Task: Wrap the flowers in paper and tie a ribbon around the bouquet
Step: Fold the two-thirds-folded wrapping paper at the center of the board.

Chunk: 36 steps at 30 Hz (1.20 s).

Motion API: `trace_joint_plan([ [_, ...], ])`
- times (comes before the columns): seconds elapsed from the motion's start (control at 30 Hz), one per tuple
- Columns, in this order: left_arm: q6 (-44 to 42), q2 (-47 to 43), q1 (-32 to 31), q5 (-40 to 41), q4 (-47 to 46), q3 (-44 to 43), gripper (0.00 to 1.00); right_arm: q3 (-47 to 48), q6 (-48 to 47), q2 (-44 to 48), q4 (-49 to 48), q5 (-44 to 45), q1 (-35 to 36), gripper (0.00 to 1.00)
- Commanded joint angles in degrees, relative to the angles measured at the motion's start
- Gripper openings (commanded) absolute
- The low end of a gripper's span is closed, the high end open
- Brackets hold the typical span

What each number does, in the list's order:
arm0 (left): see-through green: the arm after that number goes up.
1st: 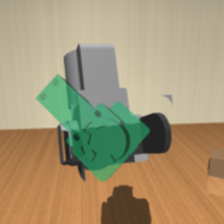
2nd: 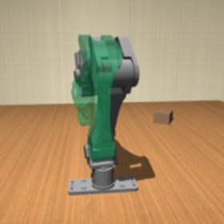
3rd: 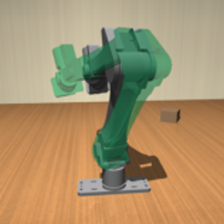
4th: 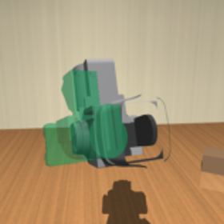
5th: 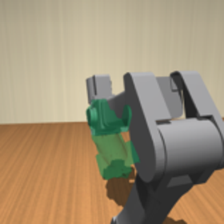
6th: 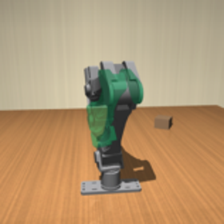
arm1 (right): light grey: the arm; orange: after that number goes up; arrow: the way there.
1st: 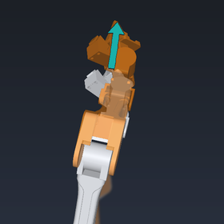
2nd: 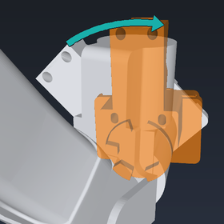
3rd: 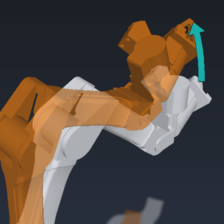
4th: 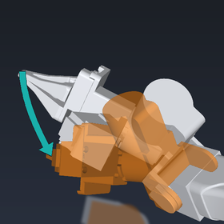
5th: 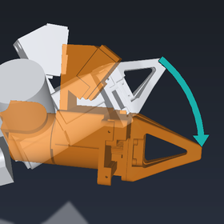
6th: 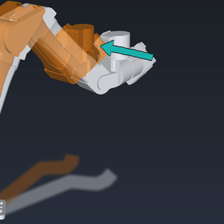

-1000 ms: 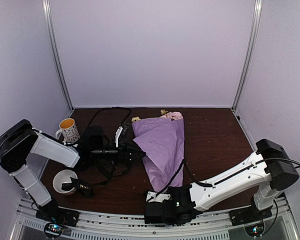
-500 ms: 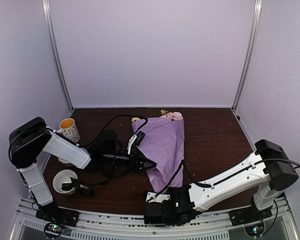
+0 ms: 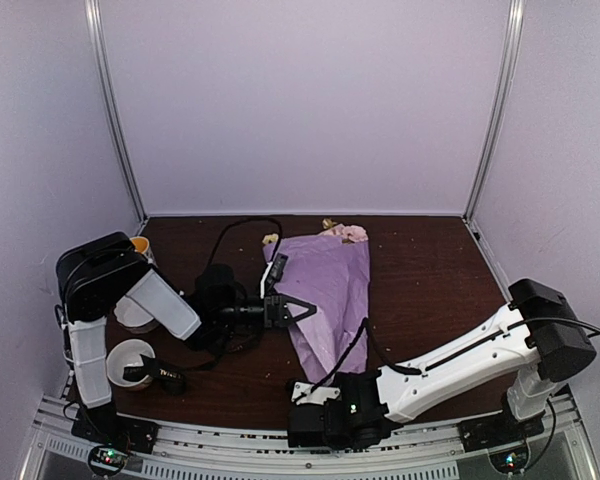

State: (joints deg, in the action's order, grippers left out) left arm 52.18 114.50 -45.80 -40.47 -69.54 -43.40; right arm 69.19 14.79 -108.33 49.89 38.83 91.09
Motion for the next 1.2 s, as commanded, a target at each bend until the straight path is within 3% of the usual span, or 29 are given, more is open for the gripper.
trace_joint_plan([
  [0.0, 6.2, 2.6, 5.1, 2.0, -6.6, 2.0, 0.00, 0.7, 0.8, -0.5, 0.9, 0.1, 0.1, 0.04],
  [0.13, 0.6, 3.8, 5.6, -0.7, 4.7, -0.4, 0.00, 1.1, 1.1, -1.1, 0.3, -0.9, 0.1, 0.14],
  [0.3, -4.8, 2.8, 5.6, 3.8, 19.8, -0.9, 0.00, -0.2, 1.6, 0.7, -0.1, -1.2, 0.0, 0.29],
  [0.47, -10.9, 2.7, 5.6, 7.1, 33.4, -3.5, 0.00, -1.8, 0.1, 5.2, -1.1, -4.0, 0.2, 0.63],
  [0.6, -15.2, 2.6, 5.6, 8.2, 39.6, -5.3, 0.00, -3.5, -2.2, 12.5, -4.0, -8.1, 0.2, 0.72],
  [0.8, -18.0, 2.5, 5.6, 8.1, 41.9, -5.9, 0.00, -3.8, -3.4, 21.4, -9.1, -21.1, -4.8, 0.71],
  [0.97, -19.5, 2.3, 5.6, 7.9, 42.6, -6.1, 0.00, -3.9, 4.0, 20.9, -11.8, -22.7, -14.3, 0.65],
  [1.07, -19.8, 2.4, 5.6, 7.7, 42.7, -6.2, 0.00, -6.2, 8.7, 19.4, -14.0, -21.9, -19.1, 0.52],
  [1.17, -20.4, 2.5, 5.6, 7.2, 43.0, -6.6, 0.00, -7.3, 9.4, 15.5, -15.9, -23.3, -19.5, 0.35],
])
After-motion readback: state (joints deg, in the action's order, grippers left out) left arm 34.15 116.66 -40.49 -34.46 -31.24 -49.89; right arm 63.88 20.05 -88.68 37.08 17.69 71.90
